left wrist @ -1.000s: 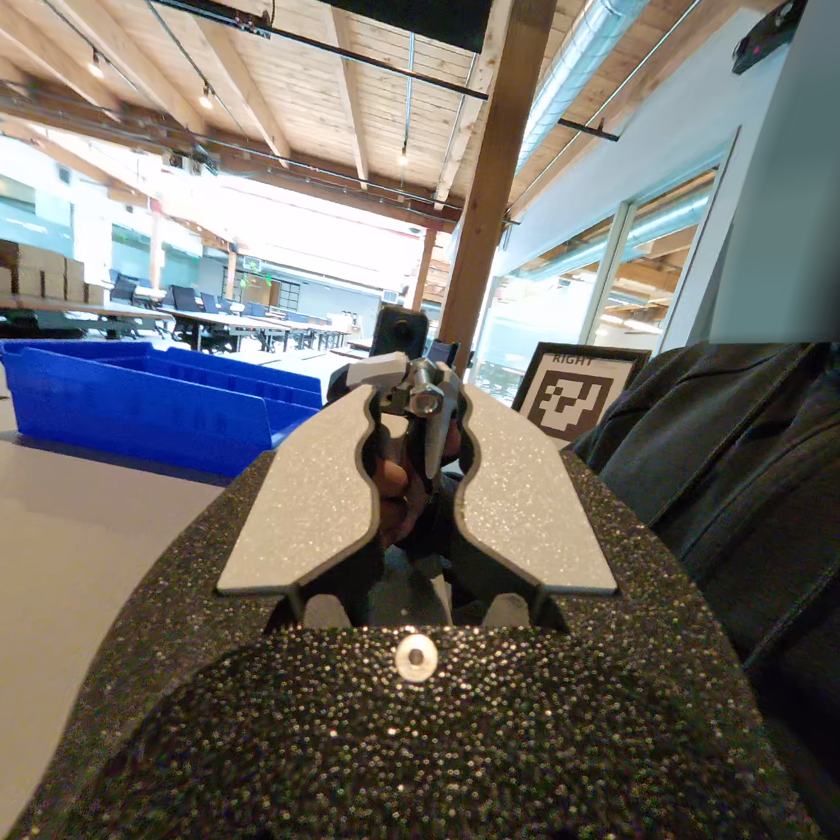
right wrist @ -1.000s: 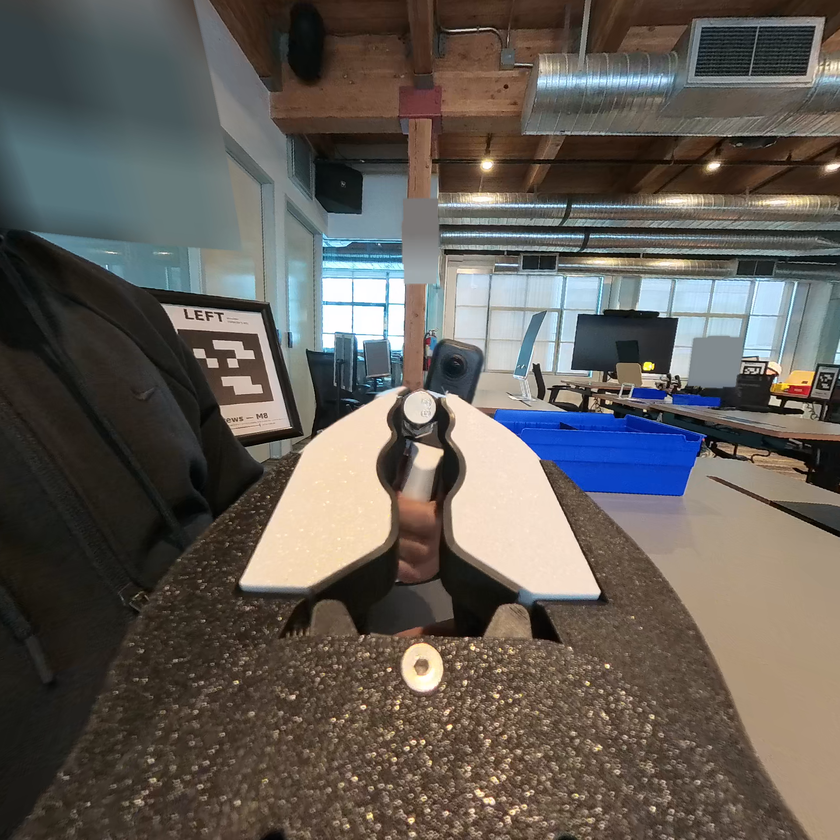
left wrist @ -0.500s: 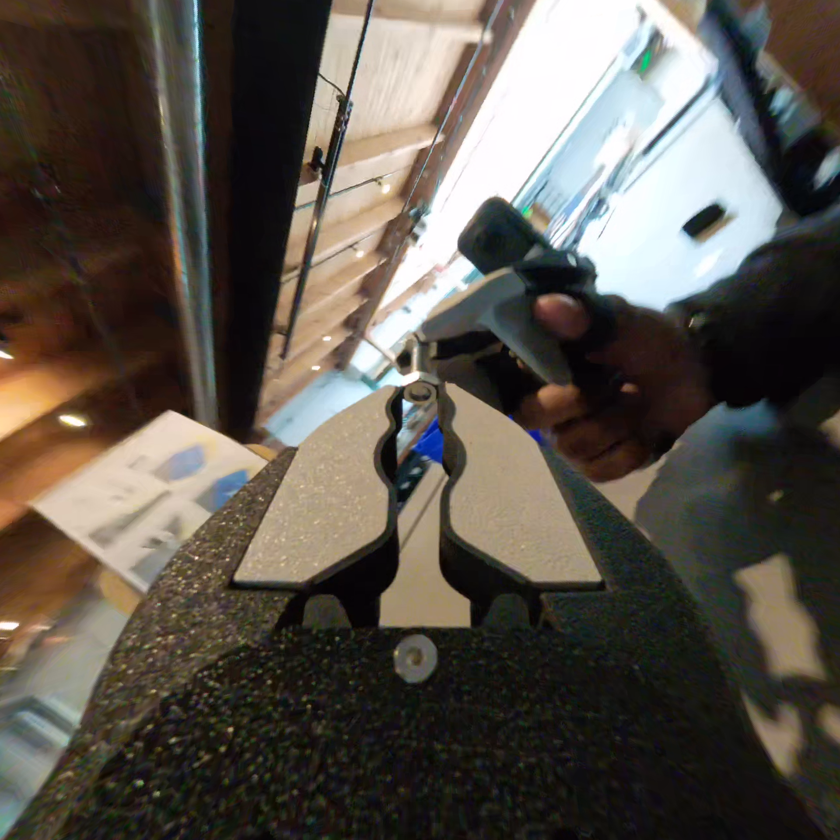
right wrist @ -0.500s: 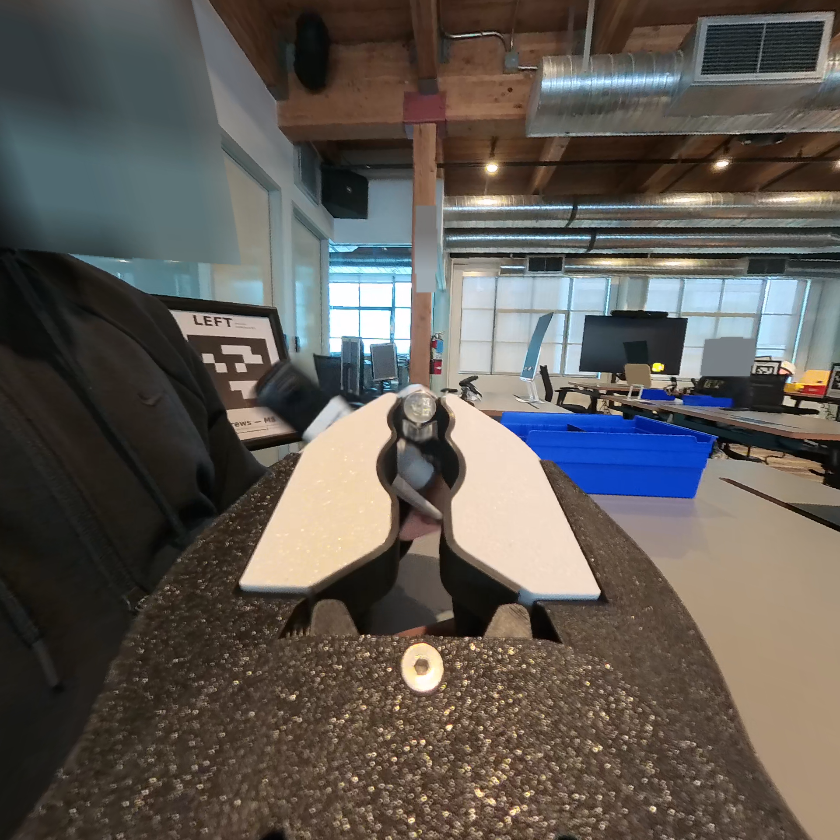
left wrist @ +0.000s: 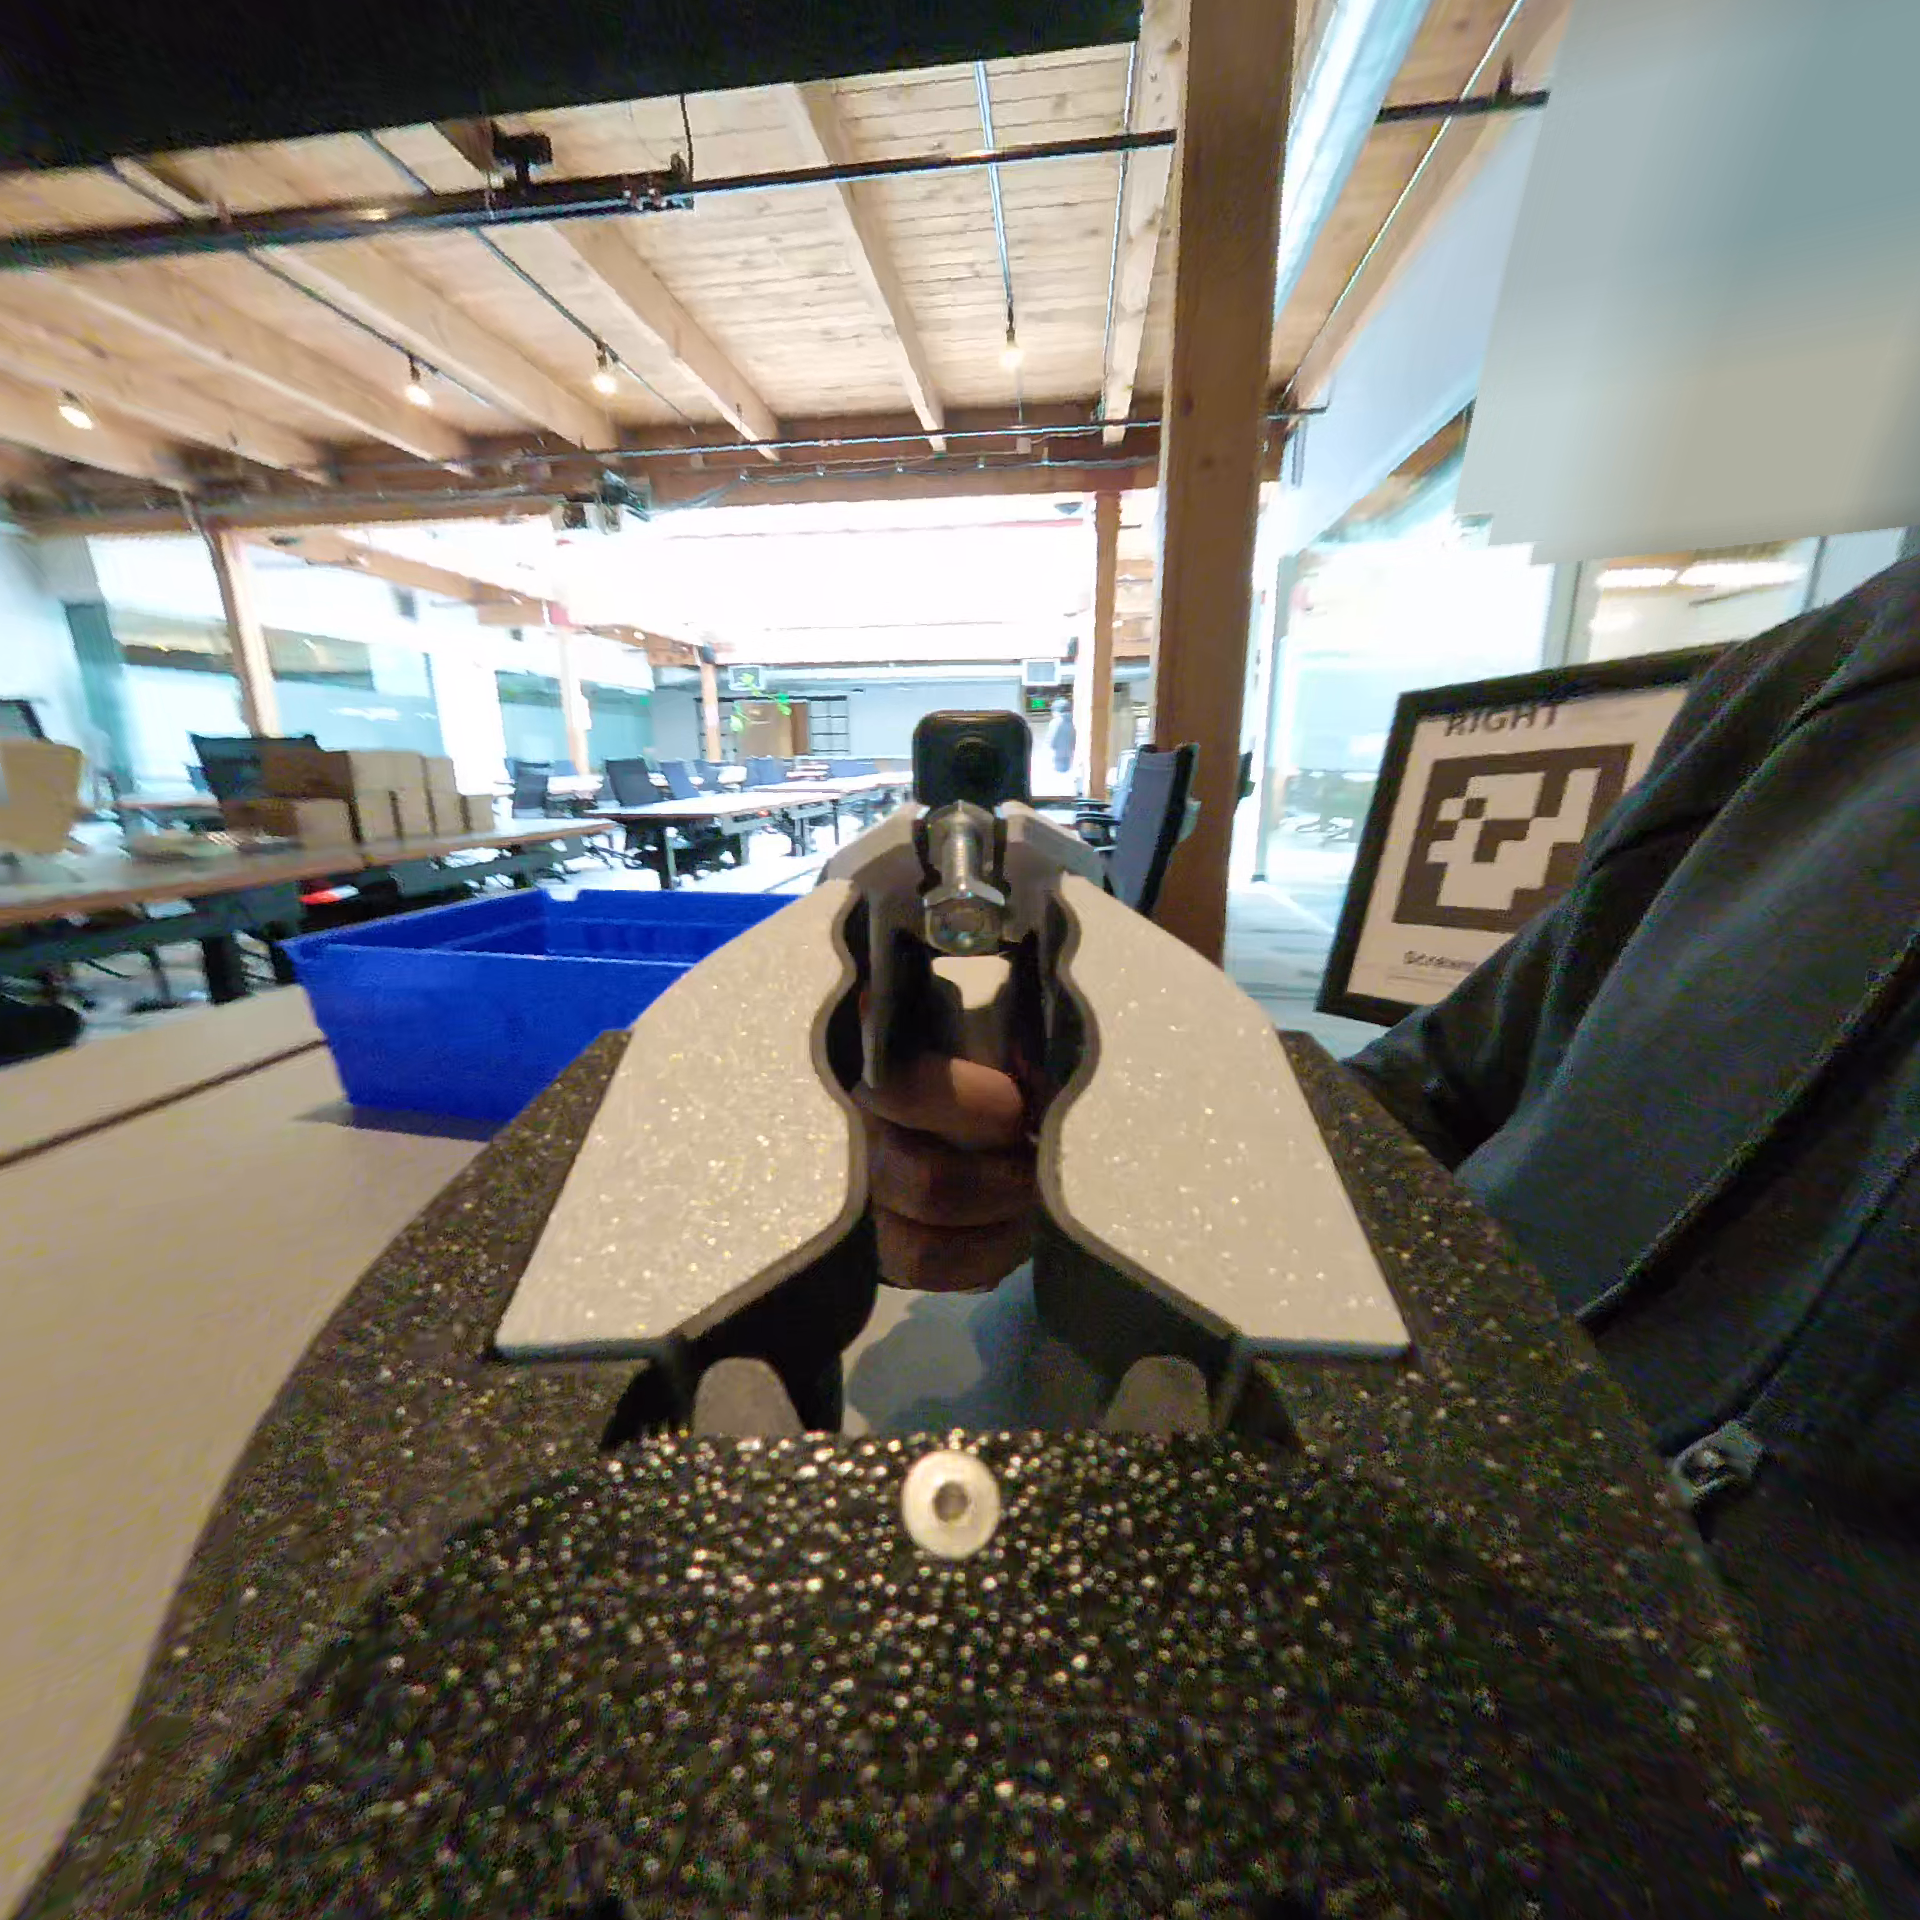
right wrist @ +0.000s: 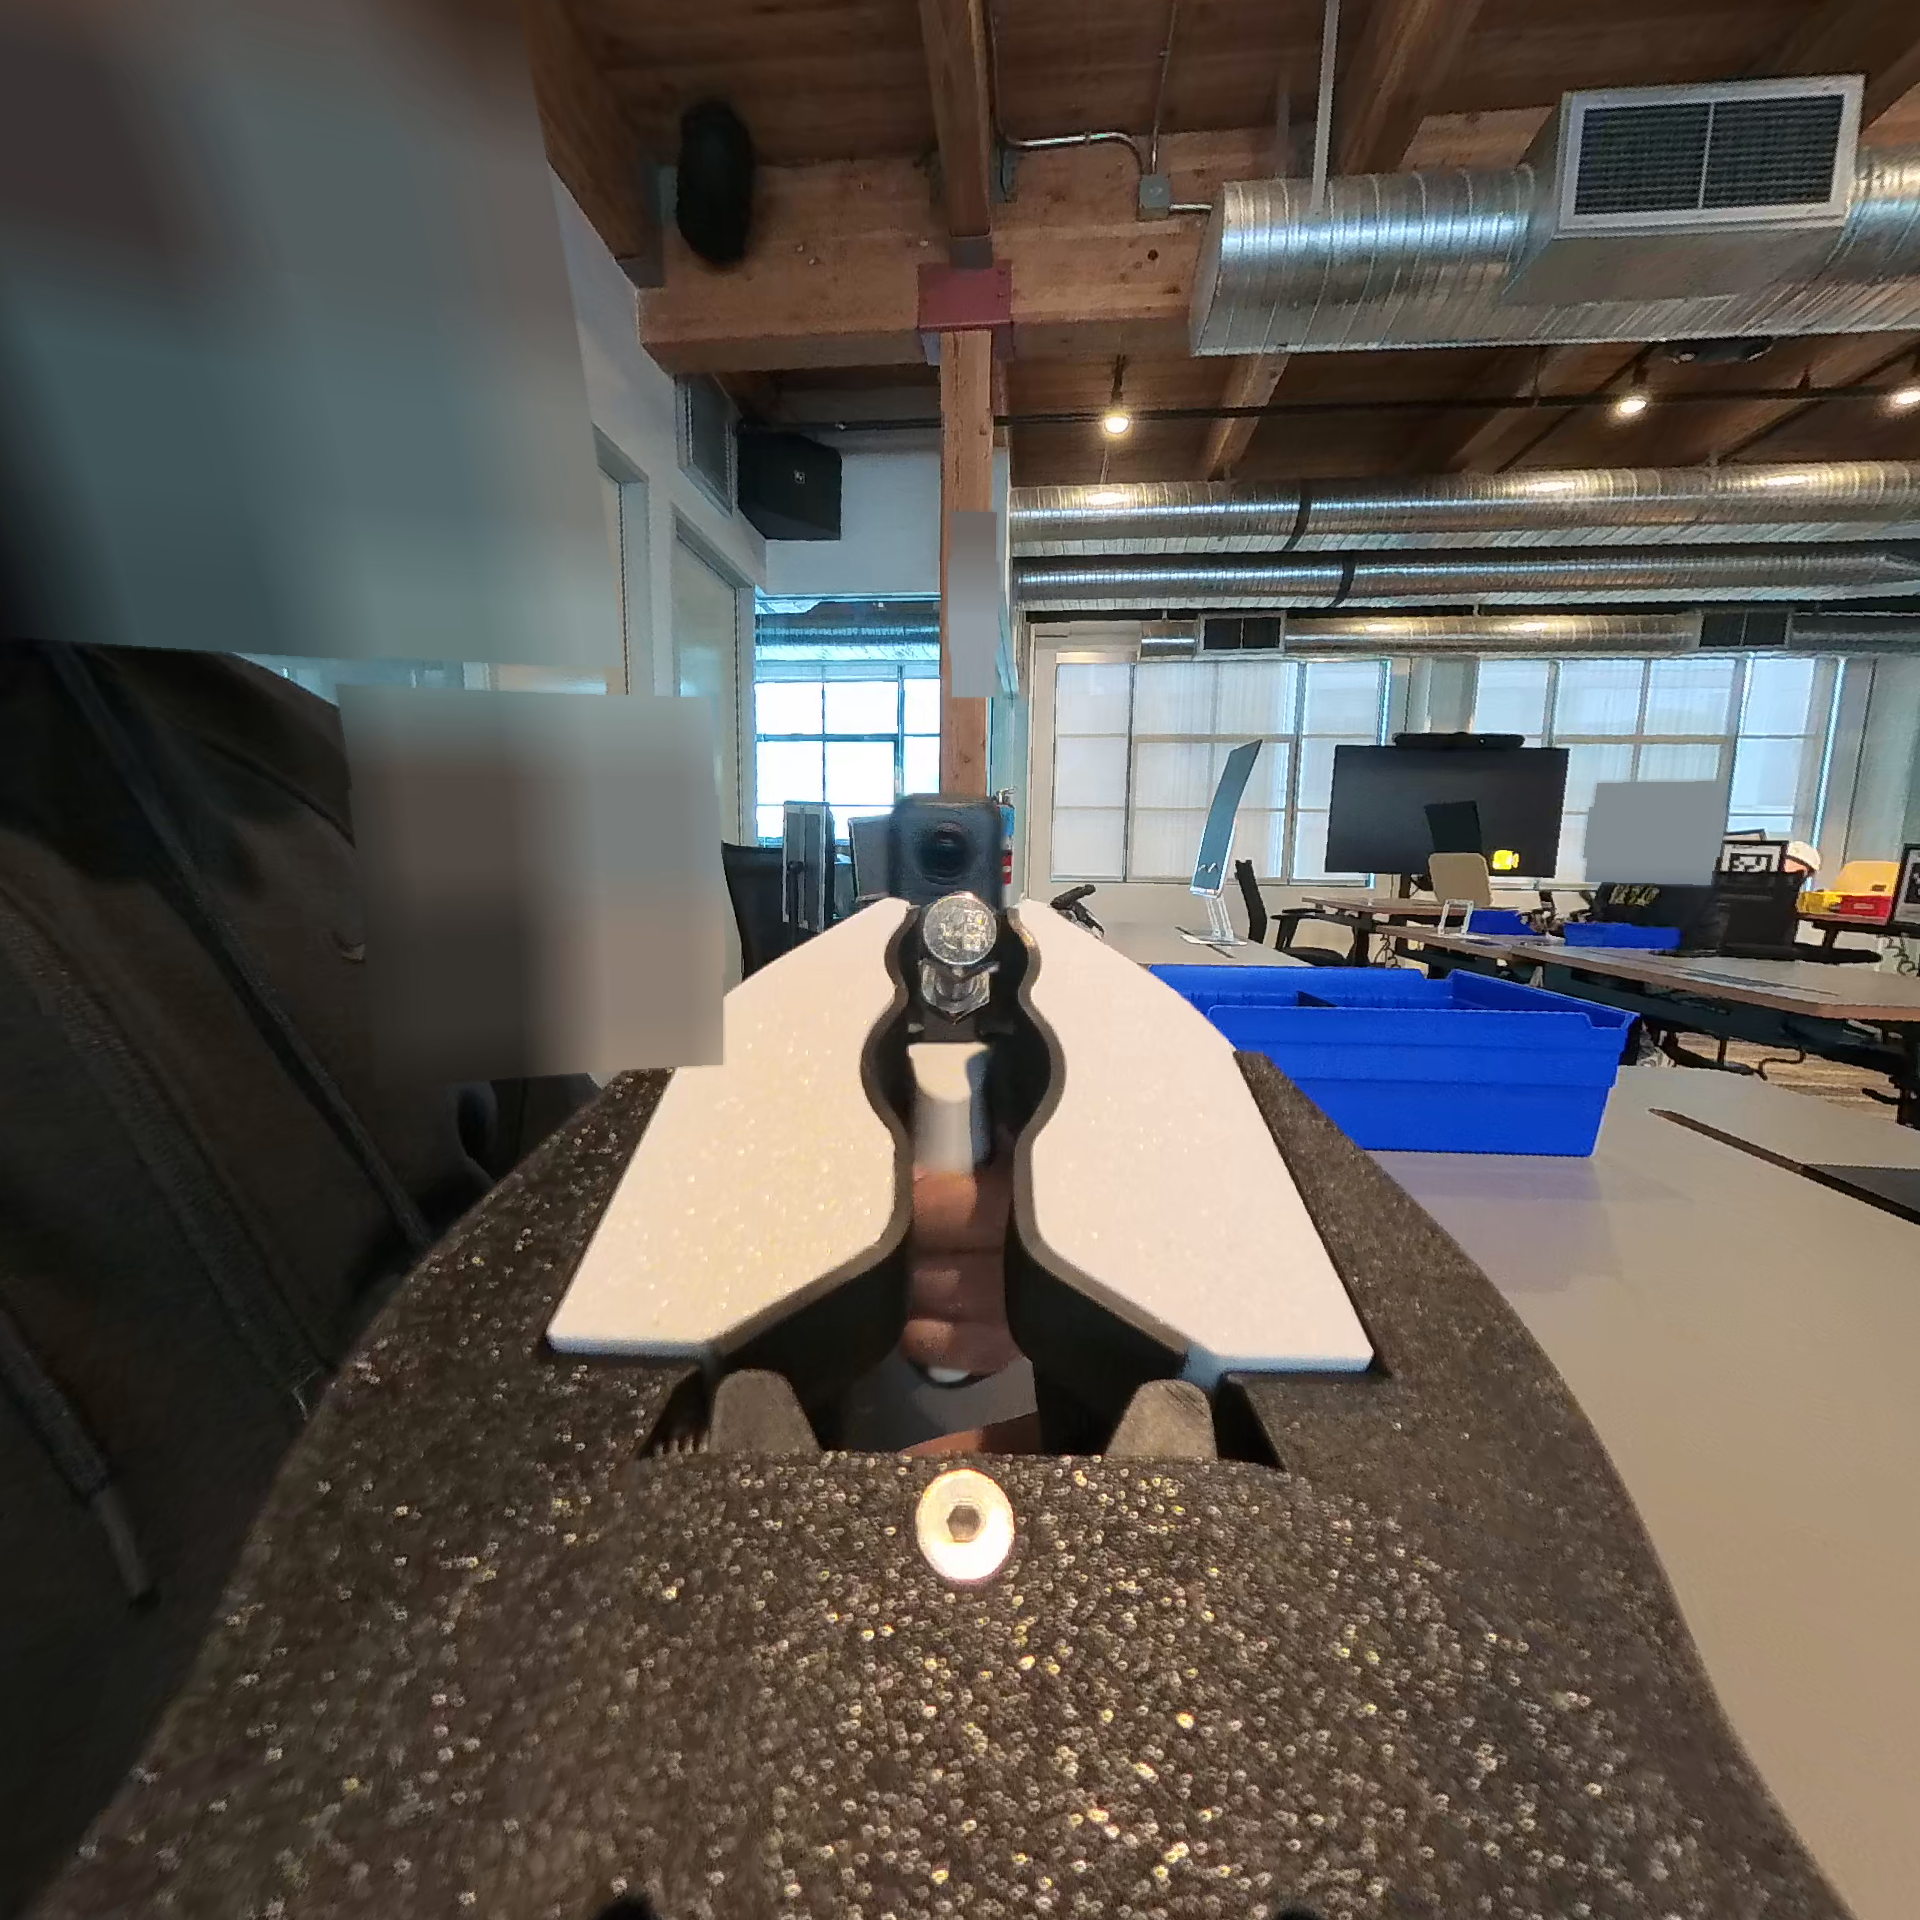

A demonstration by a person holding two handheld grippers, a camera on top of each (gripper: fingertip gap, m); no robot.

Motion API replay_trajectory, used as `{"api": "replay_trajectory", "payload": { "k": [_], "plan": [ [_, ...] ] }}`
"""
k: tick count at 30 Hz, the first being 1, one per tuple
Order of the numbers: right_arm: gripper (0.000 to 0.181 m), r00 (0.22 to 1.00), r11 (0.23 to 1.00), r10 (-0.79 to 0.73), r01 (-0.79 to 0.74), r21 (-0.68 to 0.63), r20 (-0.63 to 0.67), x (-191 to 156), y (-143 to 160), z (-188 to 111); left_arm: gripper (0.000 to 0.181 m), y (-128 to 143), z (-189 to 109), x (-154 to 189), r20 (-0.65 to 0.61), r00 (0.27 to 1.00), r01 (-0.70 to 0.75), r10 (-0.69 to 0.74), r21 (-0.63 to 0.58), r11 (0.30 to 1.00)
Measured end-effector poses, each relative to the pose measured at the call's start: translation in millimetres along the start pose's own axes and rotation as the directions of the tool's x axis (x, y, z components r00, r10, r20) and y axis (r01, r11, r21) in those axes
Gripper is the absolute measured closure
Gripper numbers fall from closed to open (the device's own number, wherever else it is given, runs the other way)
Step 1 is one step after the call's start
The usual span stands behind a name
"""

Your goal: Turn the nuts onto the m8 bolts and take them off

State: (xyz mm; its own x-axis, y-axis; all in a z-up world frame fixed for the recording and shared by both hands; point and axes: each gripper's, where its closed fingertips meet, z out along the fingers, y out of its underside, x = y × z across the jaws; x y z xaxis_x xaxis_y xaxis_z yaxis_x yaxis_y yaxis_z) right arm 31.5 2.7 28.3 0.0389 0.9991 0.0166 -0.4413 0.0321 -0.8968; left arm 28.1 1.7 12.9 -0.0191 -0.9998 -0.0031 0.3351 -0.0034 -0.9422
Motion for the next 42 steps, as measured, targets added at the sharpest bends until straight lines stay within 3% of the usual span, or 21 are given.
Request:
{"api": "replay_trajectory", "payload": {
  "k": [4,7,9,12,13,14,15,18,20,23,26,30,33,35,37,38,39,40,42],
  "plan": [
    [0.167,1.0,1.0,-0.003,0.003,-0.011,-0.006,1,2,1,0.164,8,4,-1,0.007,1.0,0.029,-0.029,-0.041,0.999],
    [0.167,1.0,1.0,0.0,0.0,-0.011,-0.012,2,2,1,0.167,8,5,-3,0.089,0.971,-0.215,0.222,-0.08,0.973],
    [0.167,1.0,1.0,0.003,-0.003,-0.007,-0.011,2,2,1,0.167,5,4,-6,0.171,0.828,-0.511,0.533,-0.161,0.845],
    [0.167,0.999,1.0,-0.001,0.0,-0.015,-0.032,5,3,1,0.167,5,2,-15,0.209,0.421,-0.801,0.883,-0.371,0.469],
    [0.167,0.999,1.0,-0.004,0.003,-0.02,-0.039,6,4,0,0.166,5,1,-16,0.203,0.341,-0.826,0.918,-0.402,0.396],
    [0.167,0.999,1.0,-0.005,0.004,-0.019,-0.04,6,4,0,0.162,7,2,-14,0.193,0.34,-0.833,0.92,-0.392,0.39],
    [0.167,0.999,1.0,-0.006,0.005,-0.014,-0.039,6,3,0,0.155,9,3,-11,0.189,0.414,-0.819,0.89,-0.35,0.455],
    [0.167,0.999,1.0,-0.002,0.002,0.006,-0.043,7,-1,-2,0.146,11,4,-6,0.17,0.721,-0.637,0.672,-0.22,0.739],
    [0.167,0.999,1.0,0.005,-0.004,0.019,-0.044,8,-3,-3,0.144,7,3,-6,0.153,0.865,-0.457,0.477,-0.149,0.877],
    [0.167,0.999,1.0,0.005,-0.004,0.017,-0.041,7,-3,-3,0.147,-4,1,-4,0.117,0.964,-0.239,0.239,-0.019,0.971],
    [0.167,0.999,1.0,0.005,-0.005,0.012,-0.037,6,-2,-2,0.148,-3,2,-5,0.076,0.992,-0.105,0.104,0.011,0.994],
    [0.167,0.999,1.0,0.004,-0.004,0.002,-0.036,5,0,-1,0.165,7,6,-6,0.077,0.994,-0.079,0.082,-0.037,0.996],
    [0.167,0.999,1.0,0.006,-0.006,0.004,-0.037,4,0,-1,0.166,7,7,-8,0.153,0.938,-0.3,0.311,-0.087,0.95],
    [0.167,0.999,1.0,0.009,-0.009,0.009,-0.034,4,-1,1,0.166,5,6,-10,0.215,0.77,-0.572,0.601,-0.187,0.799],
    [0.167,0.999,1.0,0.011,-0.01,0.015,-0.031,3,-1,1,0.166,4,5,-13,0.234,0.457,-0.792,0.858,-0.332,0.512],
    [0.167,0.999,1.0,0.01,-0.009,0.015,-0.032,3,-1,1,0.166,4,4,-14,0.225,0.316,-0.839,0.922,-0.387,0.382],
    [0.167,0.999,1.0,0.009,-0.008,0.015,-0.032,3,-2,1,0.165,4,4,-14,0.216,0.249,-0.853,0.944,-0.412,0.32],
    [0.167,0.999,1.0,0.009,-0.008,0.018,-0.032,4,-2,1,0.164,6,5,-14,0.218,0.276,-0.849,0.936,-0.402,0.344],
    [0.167,0.999,1.0,0.012,-0.011,0.024,-0.037,7,-3,0,0.155,7,6,-10,0.241,0.467,-0.794,0.851,-0.309,0.524]
  ]
}}
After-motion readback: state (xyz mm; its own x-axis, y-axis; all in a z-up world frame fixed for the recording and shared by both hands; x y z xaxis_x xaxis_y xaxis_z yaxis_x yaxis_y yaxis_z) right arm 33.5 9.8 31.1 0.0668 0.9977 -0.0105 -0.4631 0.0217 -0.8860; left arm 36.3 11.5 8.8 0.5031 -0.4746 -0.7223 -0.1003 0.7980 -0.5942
